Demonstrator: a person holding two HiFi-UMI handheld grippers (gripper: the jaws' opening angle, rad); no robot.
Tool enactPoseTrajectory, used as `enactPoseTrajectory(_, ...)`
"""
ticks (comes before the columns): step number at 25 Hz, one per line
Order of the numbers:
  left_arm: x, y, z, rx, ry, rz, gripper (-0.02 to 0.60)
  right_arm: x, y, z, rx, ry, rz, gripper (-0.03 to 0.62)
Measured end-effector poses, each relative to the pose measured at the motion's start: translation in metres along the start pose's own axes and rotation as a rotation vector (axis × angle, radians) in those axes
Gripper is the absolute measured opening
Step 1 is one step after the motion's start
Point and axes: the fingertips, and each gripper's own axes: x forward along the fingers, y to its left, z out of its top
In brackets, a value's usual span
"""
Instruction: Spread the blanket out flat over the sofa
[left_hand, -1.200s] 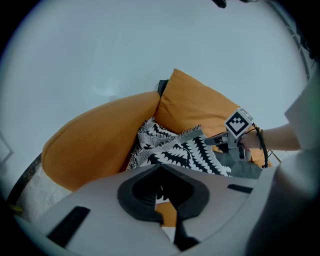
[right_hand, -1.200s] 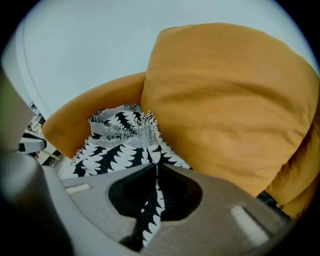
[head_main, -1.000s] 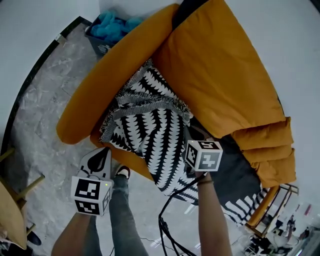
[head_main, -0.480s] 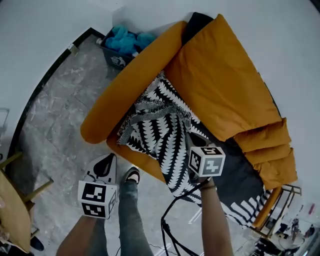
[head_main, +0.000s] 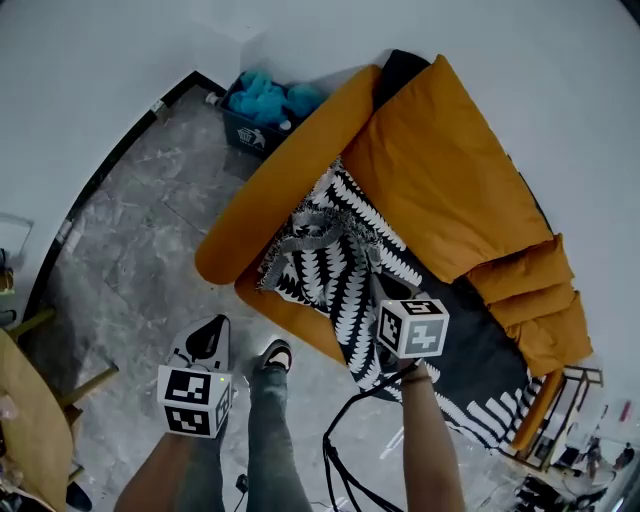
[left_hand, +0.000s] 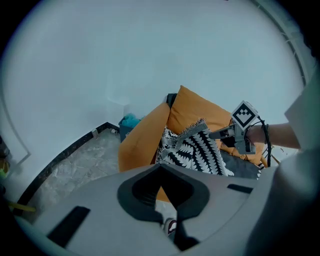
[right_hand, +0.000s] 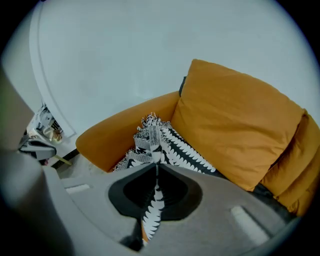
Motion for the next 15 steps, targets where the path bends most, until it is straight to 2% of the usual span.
enactPoseTrajectory(3,-0.017,0.005,-0.002,-0.015,0.003,-0.001,-0.009,-0.012,0.015,-0.002,0.002,0.007,-0.001,0.018)
enactPoseTrajectory(8,-0.038,0.015,0.000,0.002,-0.022,-0.013,-0.009,-0.029,0.044,0.001,-0.008,-0.009,0.005,0.018)
enactPoseTrajectory(15,-0.061,0.020,0.009,-0.009,-0.027,-0.020,-0.009,-0.054,0.086,0.003,-0.038,0.001,0.063,0.018)
